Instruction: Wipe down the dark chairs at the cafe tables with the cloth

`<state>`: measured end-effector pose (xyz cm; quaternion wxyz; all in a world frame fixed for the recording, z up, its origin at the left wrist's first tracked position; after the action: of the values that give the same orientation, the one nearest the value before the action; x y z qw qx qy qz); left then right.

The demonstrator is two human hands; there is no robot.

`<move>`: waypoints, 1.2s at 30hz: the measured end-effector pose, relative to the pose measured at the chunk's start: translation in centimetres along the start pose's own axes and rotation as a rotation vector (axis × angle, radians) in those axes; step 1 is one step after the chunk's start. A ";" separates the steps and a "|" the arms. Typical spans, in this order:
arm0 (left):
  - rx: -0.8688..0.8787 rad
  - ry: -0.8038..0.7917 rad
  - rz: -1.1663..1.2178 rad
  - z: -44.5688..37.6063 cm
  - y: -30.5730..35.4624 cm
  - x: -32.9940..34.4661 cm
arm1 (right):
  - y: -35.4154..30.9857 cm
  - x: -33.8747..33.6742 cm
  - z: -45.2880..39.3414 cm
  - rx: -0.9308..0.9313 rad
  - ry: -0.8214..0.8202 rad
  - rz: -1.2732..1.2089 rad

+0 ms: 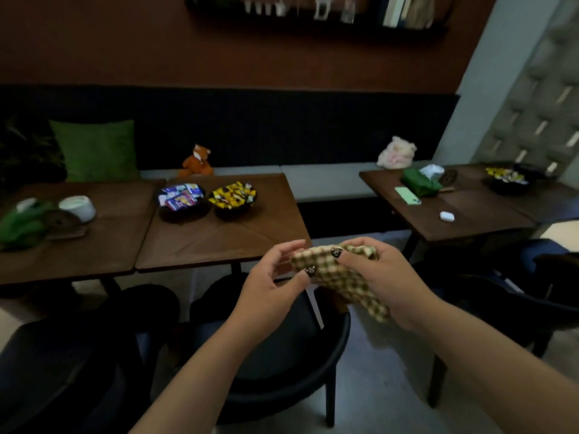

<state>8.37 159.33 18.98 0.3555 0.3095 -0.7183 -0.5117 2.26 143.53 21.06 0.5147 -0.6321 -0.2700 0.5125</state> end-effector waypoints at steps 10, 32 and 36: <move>0.204 0.126 -0.067 8.3 10.7 -12.8 | -9.6 13.7 9.1 -0.190 -0.060 -0.059; 0.196 0.291 0.129 26.2 22.0 -28.9 | -20.9 28.4 20.6 -0.367 0.038 -0.014; 0.169 0.270 0.141 28.7 23.0 -28.5 | -23.1 28.7 22.9 -0.467 0.113 0.054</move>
<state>-1.46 203.70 28.99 0.4563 0.3532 -0.7244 -0.3771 -5.23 184.49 33.13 0.3551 -0.7685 -0.3351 0.4134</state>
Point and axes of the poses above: each hand's wrist, its own z-axis away from the middle knuckle, its own x-axis out of the palm, y = z × x, the point moved 10 cm from there along -z, towards the middle knuckle, and after that the axes turned 15 degrees about z, right-handed, at the moved point
